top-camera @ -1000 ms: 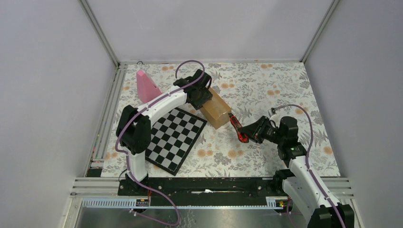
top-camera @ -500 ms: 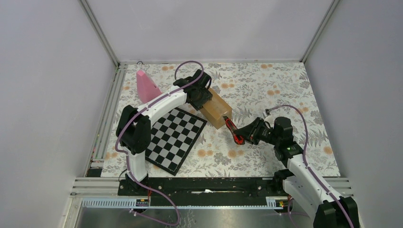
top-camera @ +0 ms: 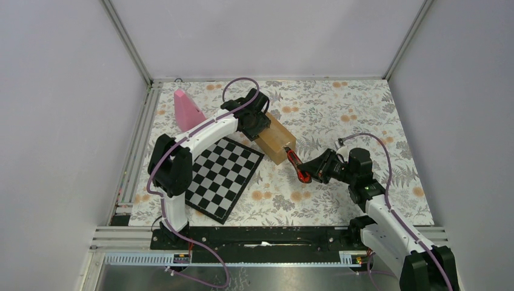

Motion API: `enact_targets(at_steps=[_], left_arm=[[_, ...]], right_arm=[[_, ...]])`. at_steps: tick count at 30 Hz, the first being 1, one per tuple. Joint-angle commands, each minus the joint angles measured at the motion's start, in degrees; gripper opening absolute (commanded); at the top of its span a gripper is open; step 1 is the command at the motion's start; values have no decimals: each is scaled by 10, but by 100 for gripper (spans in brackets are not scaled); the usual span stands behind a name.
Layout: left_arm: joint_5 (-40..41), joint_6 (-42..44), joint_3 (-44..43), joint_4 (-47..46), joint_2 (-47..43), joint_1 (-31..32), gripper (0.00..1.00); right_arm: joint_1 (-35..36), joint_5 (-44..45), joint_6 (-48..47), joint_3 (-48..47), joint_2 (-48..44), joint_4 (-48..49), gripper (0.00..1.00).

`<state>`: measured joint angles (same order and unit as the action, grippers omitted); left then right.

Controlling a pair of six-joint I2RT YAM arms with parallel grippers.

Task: Unpack the express box
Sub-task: Cut the express box at the center of the board.

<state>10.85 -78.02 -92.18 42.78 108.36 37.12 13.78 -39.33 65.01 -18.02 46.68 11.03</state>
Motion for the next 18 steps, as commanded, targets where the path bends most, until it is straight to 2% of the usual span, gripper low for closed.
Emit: enact_targets(at_steps=[1, 18], left_arm=[[-12, -10, 4, -22, -36, -3, 2], [-48, -19, 20, -33, -39, -3, 1]], right_arm=[[4, 17, 4, -11, -4, 26, 0], [8, 5, 7, -13, 55, 86, 0]])
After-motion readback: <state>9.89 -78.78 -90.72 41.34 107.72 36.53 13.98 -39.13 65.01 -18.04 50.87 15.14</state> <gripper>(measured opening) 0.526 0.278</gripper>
